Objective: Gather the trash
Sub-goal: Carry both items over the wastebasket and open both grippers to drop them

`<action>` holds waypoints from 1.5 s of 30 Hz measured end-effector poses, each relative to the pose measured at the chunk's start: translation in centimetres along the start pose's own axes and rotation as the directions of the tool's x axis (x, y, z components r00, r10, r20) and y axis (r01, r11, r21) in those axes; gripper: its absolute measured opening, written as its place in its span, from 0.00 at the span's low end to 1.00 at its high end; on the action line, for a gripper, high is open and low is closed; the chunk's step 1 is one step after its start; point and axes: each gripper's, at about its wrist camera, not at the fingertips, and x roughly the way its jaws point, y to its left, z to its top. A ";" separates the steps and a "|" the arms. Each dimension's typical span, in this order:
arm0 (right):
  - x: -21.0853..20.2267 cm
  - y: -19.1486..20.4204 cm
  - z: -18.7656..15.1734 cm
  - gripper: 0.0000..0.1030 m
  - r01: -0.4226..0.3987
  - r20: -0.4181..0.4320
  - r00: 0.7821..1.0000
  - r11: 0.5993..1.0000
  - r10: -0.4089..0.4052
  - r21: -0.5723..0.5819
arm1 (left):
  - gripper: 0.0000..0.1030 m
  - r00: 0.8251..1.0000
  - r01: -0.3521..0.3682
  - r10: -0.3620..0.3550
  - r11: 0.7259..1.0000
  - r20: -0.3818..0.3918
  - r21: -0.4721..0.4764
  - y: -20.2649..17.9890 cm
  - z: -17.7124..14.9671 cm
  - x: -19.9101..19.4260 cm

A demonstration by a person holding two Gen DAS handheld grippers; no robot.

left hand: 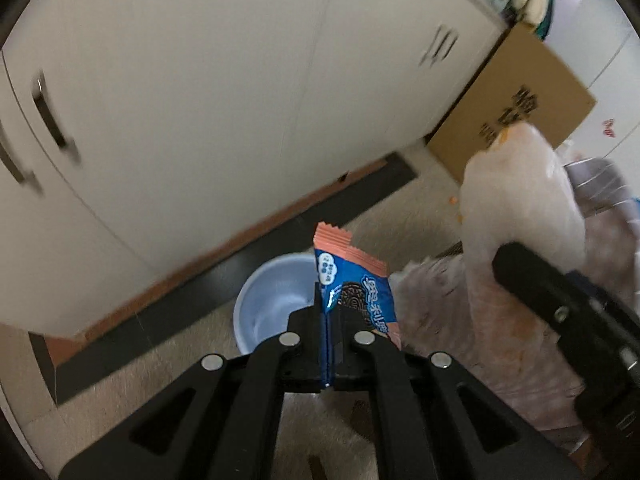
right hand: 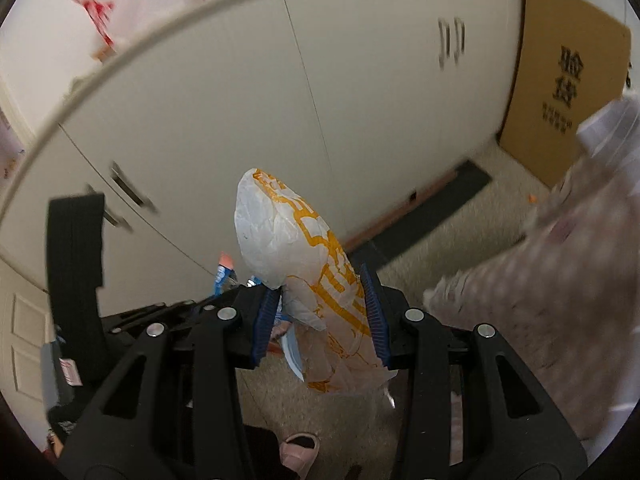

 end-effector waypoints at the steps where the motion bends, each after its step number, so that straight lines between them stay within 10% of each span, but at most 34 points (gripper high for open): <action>1: 0.8 -0.2 -0.5 0.39 0.008 -0.010 1.000 1.000 -0.008 0.003 | 0.01 1.000 -0.003 0.003 1.000 -0.026 -0.011 0.3 0.0 1.1; 5: 4.5 -1.1 -1.9 0.39 0.038 -0.055 0.998 0.999 -0.036 0.028 | 0.04 0.998 -0.011 0.009 0.999 -0.064 -0.033 0.6 0.4 4.3; 11: 7.4 -2.5 -3.1 0.39 0.046 -0.089 0.995 0.995 -0.039 0.084 | 0.58 0.994 -0.015 0.008 0.998 -0.112 -0.067 2.1 -1.1 7.2; 33: 11.0 -3.1 -4.9 0.43 -0.024 -0.147 0.988 0.986 0.048 0.164 | 0.67 0.992 -0.054 0.040 0.991 -0.116 -0.124 5.8 -2.2 7.3; 38: 10.2 -3.1 -4.6 0.65 -0.035 -0.121 0.991 0.983 0.058 0.183 | 0.69 0.995 -0.069 0.057 0.987 -0.087 -0.147 6.6 -1.9 5.7; 45: 7.3 -2.0 -3.6 0.65 -0.010 -0.075 0.997 0.991 0.021 0.137 | 0.70 0.998 -0.051 0.044 0.984 -0.045 -0.170 6.9 -1.5 2.8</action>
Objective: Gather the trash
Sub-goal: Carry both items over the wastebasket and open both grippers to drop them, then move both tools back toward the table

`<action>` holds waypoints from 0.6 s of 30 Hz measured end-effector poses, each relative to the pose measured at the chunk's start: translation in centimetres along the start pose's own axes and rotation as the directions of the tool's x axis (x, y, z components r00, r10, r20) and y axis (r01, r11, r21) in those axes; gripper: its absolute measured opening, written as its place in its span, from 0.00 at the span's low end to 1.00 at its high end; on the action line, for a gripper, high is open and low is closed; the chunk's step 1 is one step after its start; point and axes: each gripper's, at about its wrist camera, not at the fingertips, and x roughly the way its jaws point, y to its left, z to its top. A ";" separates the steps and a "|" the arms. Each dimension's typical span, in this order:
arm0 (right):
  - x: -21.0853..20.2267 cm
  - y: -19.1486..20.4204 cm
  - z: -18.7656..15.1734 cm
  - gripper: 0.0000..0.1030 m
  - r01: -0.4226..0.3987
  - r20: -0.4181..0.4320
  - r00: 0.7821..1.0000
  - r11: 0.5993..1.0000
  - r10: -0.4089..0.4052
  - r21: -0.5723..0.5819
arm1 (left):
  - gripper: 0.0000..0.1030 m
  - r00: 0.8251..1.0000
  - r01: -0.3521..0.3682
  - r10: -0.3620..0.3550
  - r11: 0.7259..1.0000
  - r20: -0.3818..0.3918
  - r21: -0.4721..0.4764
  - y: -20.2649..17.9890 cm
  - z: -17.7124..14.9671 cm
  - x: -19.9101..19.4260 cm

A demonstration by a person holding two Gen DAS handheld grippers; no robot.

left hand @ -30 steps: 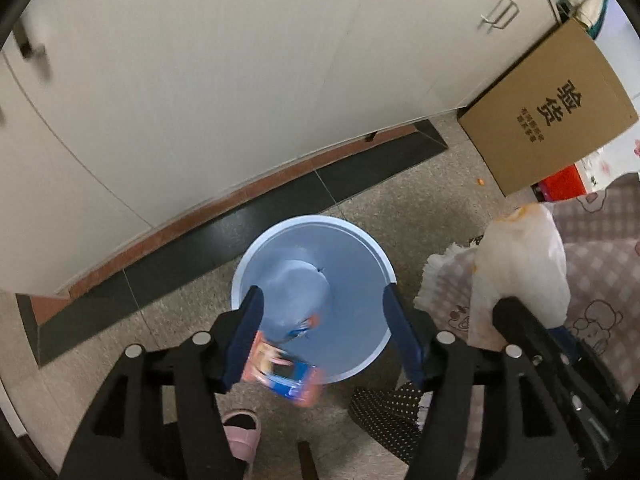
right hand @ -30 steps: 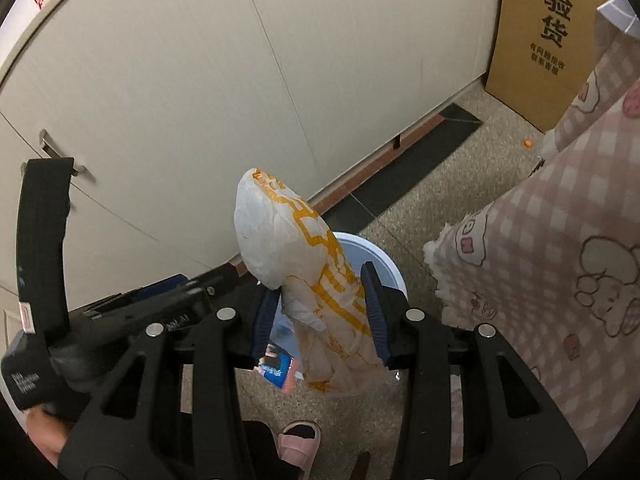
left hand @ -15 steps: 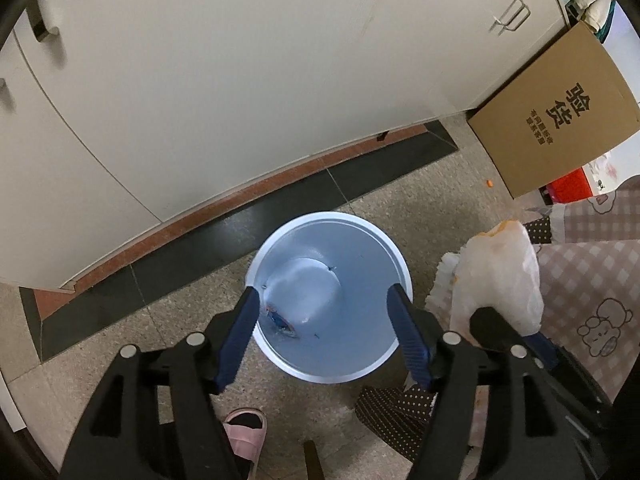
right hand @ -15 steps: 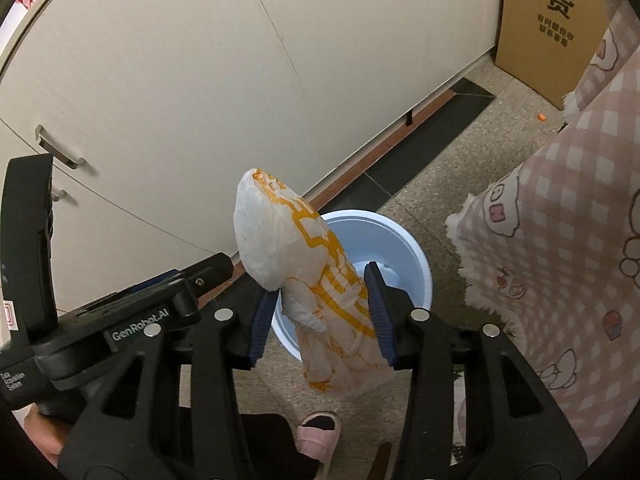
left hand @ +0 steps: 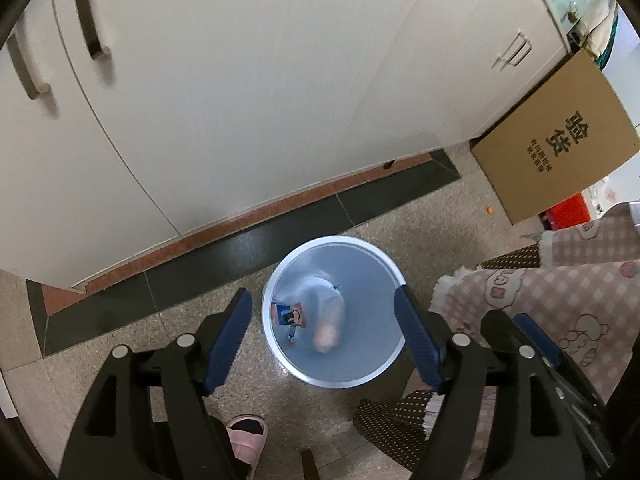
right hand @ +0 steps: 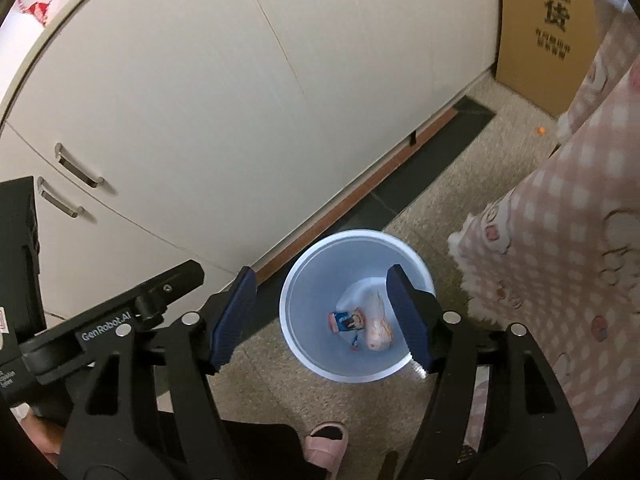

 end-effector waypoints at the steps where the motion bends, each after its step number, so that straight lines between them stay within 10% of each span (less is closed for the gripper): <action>1: -0.6 0.3 0.0 0.65 0.006 0.012 1.000 1.000 -0.006 -0.012 | 0.70 1.000 0.009 -0.009 1.000 0.011 -0.001 -0.1 0.0 -0.8; 7: -6.9 2.8 0.9 0.65 0.029 0.137 0.990 0.996 -0.018 -0.083 | 0.70 0.990 0.086 -0.084 0.996 0.114 -0.015 -0.7 -0.2 -7.1; 18: -24.0 3.0 3.0 0.66 0.014 0.402 0.915 0.996 0.021 -0.083 | 0.75 0.908 0.208 -0.238 0.971 0.344 0.122 -7.7 -1.1 -21.3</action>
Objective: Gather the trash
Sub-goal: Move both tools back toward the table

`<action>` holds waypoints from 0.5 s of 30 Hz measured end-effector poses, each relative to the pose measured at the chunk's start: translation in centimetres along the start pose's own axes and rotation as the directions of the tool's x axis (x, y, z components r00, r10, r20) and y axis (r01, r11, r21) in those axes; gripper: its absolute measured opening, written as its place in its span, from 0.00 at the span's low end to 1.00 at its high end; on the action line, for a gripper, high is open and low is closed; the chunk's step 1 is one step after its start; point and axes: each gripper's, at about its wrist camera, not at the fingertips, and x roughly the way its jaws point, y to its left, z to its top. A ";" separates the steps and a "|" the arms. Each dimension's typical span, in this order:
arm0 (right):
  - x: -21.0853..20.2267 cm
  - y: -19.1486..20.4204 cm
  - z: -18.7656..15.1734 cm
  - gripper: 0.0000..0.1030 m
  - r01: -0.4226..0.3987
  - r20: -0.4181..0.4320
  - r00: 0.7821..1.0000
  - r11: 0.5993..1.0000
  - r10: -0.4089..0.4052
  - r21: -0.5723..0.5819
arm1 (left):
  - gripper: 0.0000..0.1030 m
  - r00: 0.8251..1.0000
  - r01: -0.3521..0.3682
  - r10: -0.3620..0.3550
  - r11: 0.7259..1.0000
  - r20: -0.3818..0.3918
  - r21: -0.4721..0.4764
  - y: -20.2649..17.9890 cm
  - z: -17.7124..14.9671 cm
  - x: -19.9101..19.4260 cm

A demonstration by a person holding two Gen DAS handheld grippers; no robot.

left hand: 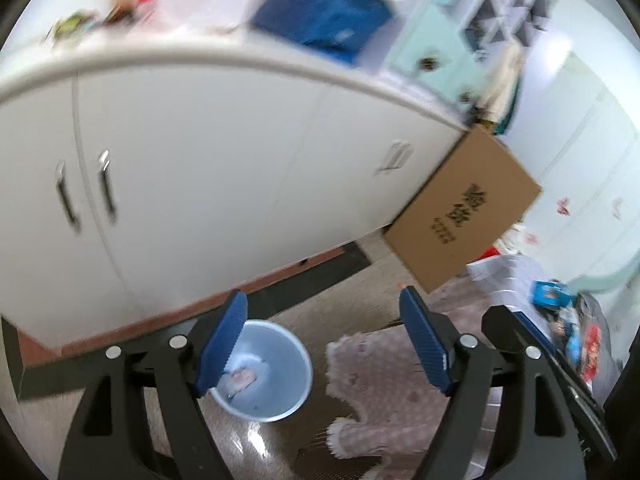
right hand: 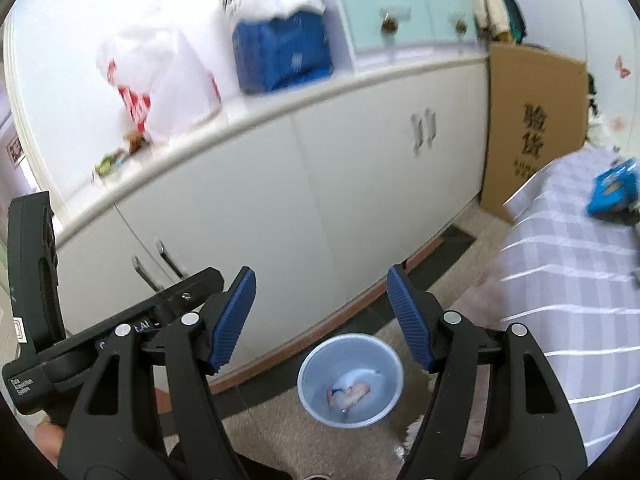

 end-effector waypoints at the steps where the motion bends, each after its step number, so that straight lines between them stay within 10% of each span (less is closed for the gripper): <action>1: -1.1 -0.6 0.5 0.66 0.008 0.012 1.000 1.000 -0.008 0.005 | 0.75 1.000 0.017 -0.017 0.999 0.010 0.029 -1.7 0.2 -0.6; 15: -15.2 -17.0 2.2 0.69 0.309 0.145 0.935 0.944 -0.324 0.117 | 0.75 0.962 0.268 -0.227 0.897 -0.153 0.351 -23.5 -2.9 0.8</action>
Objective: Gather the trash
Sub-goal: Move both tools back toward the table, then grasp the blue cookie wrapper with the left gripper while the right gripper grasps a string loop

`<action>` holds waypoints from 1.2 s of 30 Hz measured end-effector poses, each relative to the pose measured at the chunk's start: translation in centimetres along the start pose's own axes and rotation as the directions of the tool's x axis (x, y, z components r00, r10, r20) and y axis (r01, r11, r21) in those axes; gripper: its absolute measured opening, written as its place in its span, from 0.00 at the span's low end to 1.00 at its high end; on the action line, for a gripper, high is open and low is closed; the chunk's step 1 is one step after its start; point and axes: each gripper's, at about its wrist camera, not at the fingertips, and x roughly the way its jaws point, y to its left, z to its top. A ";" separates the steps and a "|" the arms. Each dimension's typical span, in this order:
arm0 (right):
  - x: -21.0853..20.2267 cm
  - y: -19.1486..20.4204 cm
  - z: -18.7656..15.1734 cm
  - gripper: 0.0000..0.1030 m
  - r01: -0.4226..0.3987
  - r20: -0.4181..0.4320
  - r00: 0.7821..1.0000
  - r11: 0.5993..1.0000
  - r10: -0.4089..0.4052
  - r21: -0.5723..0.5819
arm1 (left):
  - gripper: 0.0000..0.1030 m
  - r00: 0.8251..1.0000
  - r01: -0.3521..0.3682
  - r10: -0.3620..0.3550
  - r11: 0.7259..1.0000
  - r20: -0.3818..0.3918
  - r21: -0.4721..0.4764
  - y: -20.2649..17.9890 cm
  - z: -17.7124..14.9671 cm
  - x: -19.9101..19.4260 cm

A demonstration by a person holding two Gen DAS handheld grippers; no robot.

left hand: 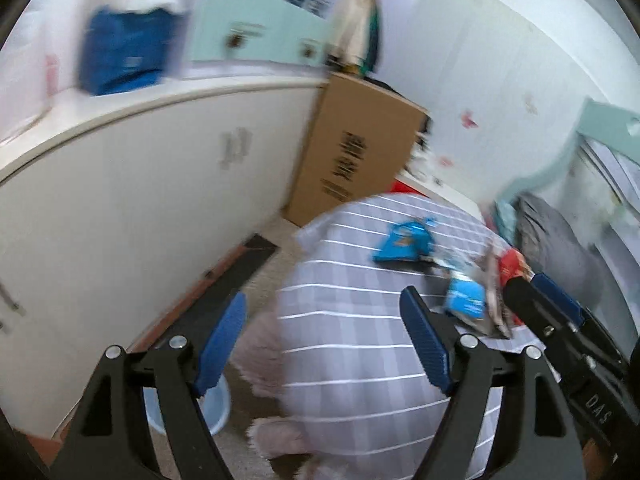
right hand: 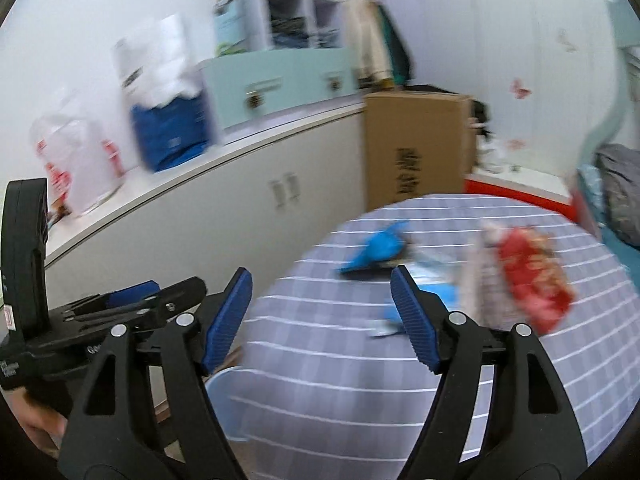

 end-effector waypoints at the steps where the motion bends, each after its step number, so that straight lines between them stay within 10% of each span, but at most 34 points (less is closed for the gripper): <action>1: -0.3 -1.3 0.1 0.69 0.014 0.003 1.000 1.000 -0.014 0.015 | 0.75 1.000 0.011 -0.011 1.000 -0.017 0.003 -0.7 0.1 0.5; 8: -0.5 -9.3 0.4 0.69 0.102 -0.008 0.995 0.992 -0.101 0.075 | 0.75 0.996 0.061 -0.058 0.997 -0.066 0.038 -5.8 1.8 4.5; 14: 3.9 -8.6 3.4 0.68 0.033 -0.103 0.994 0.999 -0.037 -0.041 | 0.75 0.997 0.047 -0.048 0.999 -0.059 -0.027 -5.3 3.5 6.0; 24: 14.0 -5.0 4.7 0.39 -0.040 -0.356 0.933 0.967 -0.054 -0.251 | 0.75 0.996 -0.019 0.015 0.999 -0.083 -0.049 -3.1 5.8 9.3; 34: 18.1 -5.6 4.4 0.31 -0.063 -0.454 0.888 0.963 -0.065 -0.262 | 0.75 0.992 0.011 -0.018 0.998 -0.121 -0.055 -2.5 6.2 11.9; 36: 18.4 -5.6 4.3 0.13 -0.077 -0.465 0.884 0.962 -0.056 -0.263 | 0.75 0.991 0.020 -0.027 0.998 -0.129 -0.060 -2.5 6.1 12.2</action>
